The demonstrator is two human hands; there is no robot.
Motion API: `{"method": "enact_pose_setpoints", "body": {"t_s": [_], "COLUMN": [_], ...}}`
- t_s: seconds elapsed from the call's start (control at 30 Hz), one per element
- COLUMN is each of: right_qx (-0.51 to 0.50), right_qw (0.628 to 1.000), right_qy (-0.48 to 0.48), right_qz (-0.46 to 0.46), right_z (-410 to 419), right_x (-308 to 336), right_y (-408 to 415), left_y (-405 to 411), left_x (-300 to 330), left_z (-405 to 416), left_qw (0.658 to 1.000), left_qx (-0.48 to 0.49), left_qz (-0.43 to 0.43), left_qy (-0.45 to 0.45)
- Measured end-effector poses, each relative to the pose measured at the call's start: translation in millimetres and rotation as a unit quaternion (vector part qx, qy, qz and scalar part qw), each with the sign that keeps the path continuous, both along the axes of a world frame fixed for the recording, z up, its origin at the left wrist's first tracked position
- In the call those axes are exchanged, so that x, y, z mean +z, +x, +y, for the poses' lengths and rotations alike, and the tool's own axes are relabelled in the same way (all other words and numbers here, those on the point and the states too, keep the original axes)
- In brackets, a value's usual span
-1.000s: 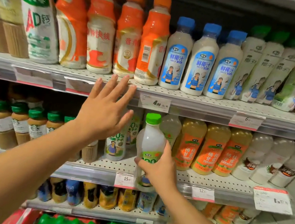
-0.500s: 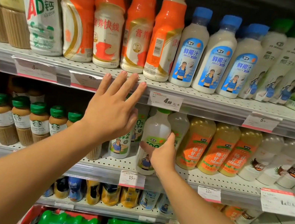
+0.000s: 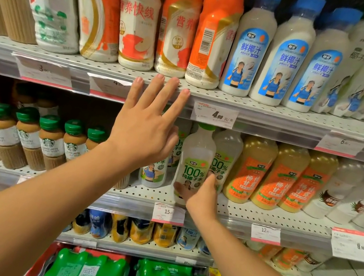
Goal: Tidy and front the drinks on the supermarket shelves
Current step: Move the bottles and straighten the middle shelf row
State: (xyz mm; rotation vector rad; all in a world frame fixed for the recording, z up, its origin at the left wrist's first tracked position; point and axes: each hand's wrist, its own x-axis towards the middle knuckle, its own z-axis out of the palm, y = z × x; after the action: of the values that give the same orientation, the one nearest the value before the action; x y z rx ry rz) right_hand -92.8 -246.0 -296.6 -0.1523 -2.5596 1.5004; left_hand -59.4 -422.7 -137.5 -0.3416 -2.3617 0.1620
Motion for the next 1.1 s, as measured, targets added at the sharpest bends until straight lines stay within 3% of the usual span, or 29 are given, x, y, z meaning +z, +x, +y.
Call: {"method": "enact_pose_setpoints", "body": {"t_s": [0.33, 0.83, 0.97, 1.1], "right_qx": [0.002, -0.021, 0.016, 0.06], "right_qw": [0.999, 1.0, 1.0, 0.992], "right_qy": [-0.038, 0.002, 0.02, 0.108], "right_qz": [0.034, -0.005, -0.003, -0.002], "right_z": [-6.9, -15.3, -7.1, 60.2], "right_x": [-2.2, -5.8, -3.4, -13.5], "right_y": [-12.9, -36.3, -23.8, 22.0], "left_y": [-4.2, -3.8, -2.4, -0.6], "left_x": [-3.3, -5.7, -6.2, -8.4], "left_z": [-0.7, -0.6, 2.1, 15.8], "left_qw": [1.0, 1.0, 1.0, 0.998], "left_qx": [-0.001, -0.009, -0.012, 0.003], "left_qz": [0.01, 0.008, -0.001, 0.021], "left_qy": [0.001, -0.002, 0.006, 0.059]}}
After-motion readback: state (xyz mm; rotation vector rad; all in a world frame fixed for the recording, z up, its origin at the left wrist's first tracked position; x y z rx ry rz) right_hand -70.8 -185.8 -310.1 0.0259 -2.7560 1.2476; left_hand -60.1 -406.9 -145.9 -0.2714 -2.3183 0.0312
